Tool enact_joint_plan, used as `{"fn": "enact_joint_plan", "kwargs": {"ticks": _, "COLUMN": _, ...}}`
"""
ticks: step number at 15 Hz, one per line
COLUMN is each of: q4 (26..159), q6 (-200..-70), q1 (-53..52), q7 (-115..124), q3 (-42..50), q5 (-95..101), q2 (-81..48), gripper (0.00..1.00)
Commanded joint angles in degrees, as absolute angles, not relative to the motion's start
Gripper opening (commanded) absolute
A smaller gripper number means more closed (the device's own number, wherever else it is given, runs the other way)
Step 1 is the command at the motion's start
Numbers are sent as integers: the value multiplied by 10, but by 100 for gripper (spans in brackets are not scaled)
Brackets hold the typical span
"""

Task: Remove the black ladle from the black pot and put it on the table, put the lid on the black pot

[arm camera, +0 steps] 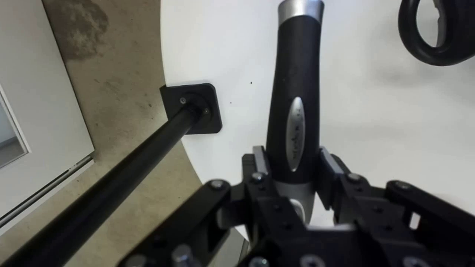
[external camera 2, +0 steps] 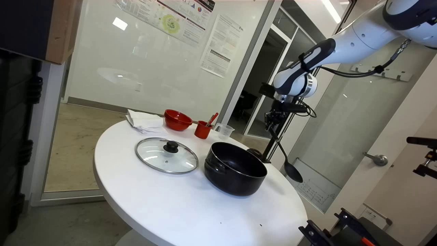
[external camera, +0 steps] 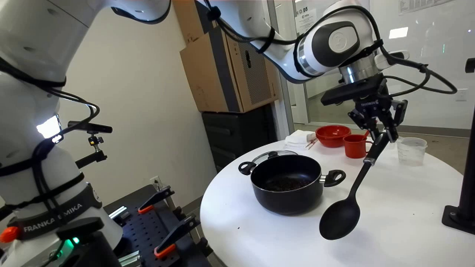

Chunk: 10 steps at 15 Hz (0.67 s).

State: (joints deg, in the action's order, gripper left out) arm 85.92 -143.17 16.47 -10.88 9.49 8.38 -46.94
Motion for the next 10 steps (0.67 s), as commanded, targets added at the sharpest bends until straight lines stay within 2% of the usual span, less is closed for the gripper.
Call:
{"fn": "enact_joint_plan", "kwargs": {"ticks": 1, "q4": 856, "q6": -1442, "q1": 174, "q7": -137, "q3": 79, "q5": 80, "q2": -482, "gripper": 8}}
{"fn": "enact_joint_plan", "kwargs": {"ticks": 10, "q4": 836, "q6": -1423, "q1": 210, "q7": -148, "q3": 77, "q5": 64, "q2": -533, "gripper": 8}}
